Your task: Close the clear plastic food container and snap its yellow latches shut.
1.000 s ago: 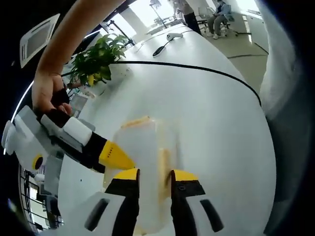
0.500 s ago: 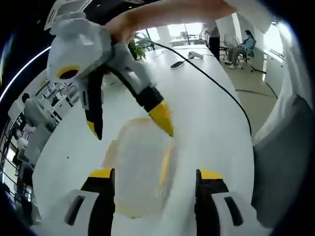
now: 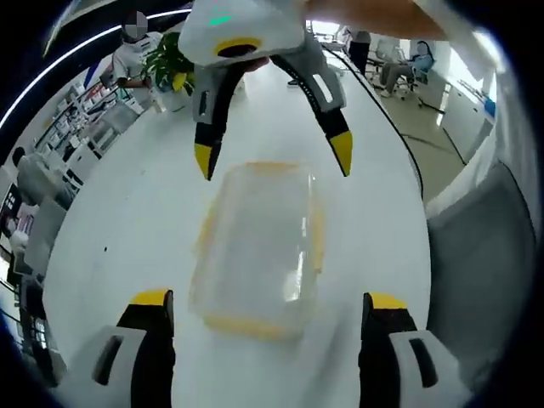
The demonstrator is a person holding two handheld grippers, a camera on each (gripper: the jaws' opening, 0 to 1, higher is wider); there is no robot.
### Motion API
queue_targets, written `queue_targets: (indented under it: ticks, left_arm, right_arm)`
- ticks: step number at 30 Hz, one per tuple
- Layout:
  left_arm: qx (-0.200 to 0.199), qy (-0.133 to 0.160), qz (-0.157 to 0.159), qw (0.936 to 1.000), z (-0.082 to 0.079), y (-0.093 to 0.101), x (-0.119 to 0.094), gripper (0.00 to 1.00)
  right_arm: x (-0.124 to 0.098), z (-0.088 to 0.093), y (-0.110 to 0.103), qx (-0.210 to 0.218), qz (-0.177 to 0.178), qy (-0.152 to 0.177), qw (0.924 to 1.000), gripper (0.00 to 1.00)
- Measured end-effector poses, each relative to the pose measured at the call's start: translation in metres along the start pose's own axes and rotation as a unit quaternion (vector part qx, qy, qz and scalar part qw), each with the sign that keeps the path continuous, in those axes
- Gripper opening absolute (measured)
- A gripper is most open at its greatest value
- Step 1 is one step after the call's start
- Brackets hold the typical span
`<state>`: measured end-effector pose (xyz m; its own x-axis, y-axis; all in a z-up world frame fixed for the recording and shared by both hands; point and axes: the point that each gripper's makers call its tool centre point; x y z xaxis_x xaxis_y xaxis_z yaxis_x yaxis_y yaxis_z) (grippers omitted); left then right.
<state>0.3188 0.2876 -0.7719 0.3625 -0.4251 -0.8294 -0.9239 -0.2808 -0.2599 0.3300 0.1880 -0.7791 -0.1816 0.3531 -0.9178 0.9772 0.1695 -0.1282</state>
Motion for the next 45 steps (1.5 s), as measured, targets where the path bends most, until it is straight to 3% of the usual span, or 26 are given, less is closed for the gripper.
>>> queue_targets:
  ticks: [9,13,15,16,21,32,39,45]
  left_arm:
    - [-0.003,-0.028,0.02,0.9994,0.004,-0.014,0.017,0.89]
    - [0.003,-0.046,0.04,0.9982,0.009,-0.006,0.021,0.77]
    - [0.032,-0.052,0.028,0.9977,0.013,-0.011,0.023,0.71]
    - [0.046,-0.055,0.022,0.9972,0.014,-0.014,0.023,0.7]
    - [0.031,-0.05,0.032,0.9978,0.013,-0.011,0.023,0.69]
    - [0.054,-0.037,0.034,0.9973,0.015,-0.008,0.023,0.69]
    - [0.058,-0.02,0.039,0.9973,0.017,-0.009,0.021,0.69]
    - [0.064,-0.008,0.042,0.997,0.027,-0.007,0.014,0.69]
  right_arm:
    - [0.017,0.004,0.004,0.003,-0.009,-0.025,0.9996,0.89]
    - [0.024,0.007,0.005,0.002,-0.01,-0.038,0.9992,0.88]
    - [0.024,0.009,0.01,0.0,0.002,-0.041,0.9991,0.83]
    - [0.024,0.01,0.011,0.0,0.003,-0.042,0.9991,0.74]
    - [0.023,0.009,0.011,0.007,0.001,-0.031,0.9995,0.75]
    - [0.026,0.007,0.005,0.026,-0.003,-0.015,0.9995,0.75]
    - [0.029,0.004,0.003,0.041,-0.002,-0.021,0.9989,0.75]
    - [0.034,-0.008,-0.003,0.053,0.001,-0.02,0.9984,0.75]
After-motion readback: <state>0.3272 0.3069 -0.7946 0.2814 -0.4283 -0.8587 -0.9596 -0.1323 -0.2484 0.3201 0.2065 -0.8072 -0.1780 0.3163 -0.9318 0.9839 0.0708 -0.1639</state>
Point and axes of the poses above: the point that each gripper's makers call its tool centre point, and the gripper's own axes: x roughly forward along the fingers, y roughly to its right, z roughly out of its underside, and after that the axes turned 8 degrees about -z, right-handed
